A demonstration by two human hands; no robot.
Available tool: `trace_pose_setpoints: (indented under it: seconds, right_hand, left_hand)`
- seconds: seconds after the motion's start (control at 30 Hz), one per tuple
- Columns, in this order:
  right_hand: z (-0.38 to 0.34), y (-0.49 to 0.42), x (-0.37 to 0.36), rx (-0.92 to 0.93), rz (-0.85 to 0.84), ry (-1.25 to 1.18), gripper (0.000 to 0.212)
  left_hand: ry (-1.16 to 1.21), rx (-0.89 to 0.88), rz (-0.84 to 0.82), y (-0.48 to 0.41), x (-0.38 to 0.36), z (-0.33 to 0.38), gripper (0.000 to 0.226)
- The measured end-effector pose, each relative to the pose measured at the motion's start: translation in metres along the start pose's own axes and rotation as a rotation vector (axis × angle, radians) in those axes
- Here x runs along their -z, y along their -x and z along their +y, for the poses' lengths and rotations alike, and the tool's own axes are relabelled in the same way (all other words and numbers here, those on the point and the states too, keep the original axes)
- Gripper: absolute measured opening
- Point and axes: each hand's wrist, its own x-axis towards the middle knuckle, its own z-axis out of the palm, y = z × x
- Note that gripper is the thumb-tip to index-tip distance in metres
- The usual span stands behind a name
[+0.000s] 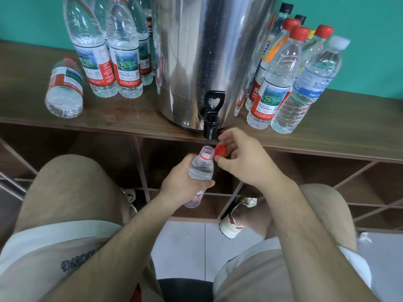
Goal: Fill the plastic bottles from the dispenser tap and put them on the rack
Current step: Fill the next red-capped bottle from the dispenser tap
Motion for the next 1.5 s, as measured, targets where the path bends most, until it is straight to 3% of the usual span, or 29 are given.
trace_pose_setpoints:
  seconds: [0.2,0.4,0.6,0.77,0.9,0.97,1.13,1.23,1.3,1.4,1.5]
  right_hand:
    - [-0.008,0.0,0.001,0.009,-0.05,-0.095,0.04]
    - [-0.015,0.006,0.008,0.076,-0.178,0.059,0.035]
    - [-0.028,-0.001,0.009,-0.051,-0.265,0.323,0.025]
    - [-0.021,0.004,-0.002,-0.112,-0.274,0.539,0.039]
    - [-0.02,0.017,-0.007,0.127,-0.153,0.711,0.034]
    - [-0.022,0.022,0.002,0.242,-0.078,0.77,0.042]
    - [-0.045,0.021,0.016,-0.08,-0.047,0.843,0.055]
    - [-0.056,0.029,0.032,0.171,-0.087,0.821,0.064]
    - [-0.064,0.036,0.041,0.208,-0.095,0.79,0.063]
    - [-0.085,0.038,0.038,-0.026,0.03,0.746,0.058]
    - [-0.107,0.034,0.032,-0.162,0.115,0.804,0.051]
  left_hand:
    - [-0.059,0.013,-0.027,0.004,0.0,0.004,0.064]
    - [-0.171,0.0,-0.074,0.008,0.0,0.007,0.063]
    - [-0.213,0.0,-0.13,0.012,-0.003,0.006,0.06]
    - [-0.241,-0.009,-0.168,0.015,-0.006,0.007,0.062]
    - [-0.146,-0.055,-0.247,0.017,-0.003,0.008,0.065]
    - [-0.056,-0.078,-0.277,0.02,-0.002,0.012,0.065]
    - [0.031,-0.167,-0.237,0.038,-0.004,0.024,0.058]
    - [0.064,-0.226,-0.232,0.048,0.004,0.03,0.057]
    - [0.081,-0.244,-0.224,0.054,0.012,0.034,0.059]
    - [0.041,-0.283,-0.145,0.064,0.02,0.044,0.059]
    - [-0.096,-0.339,0.063,0.071,0.025,0.055,0.055]
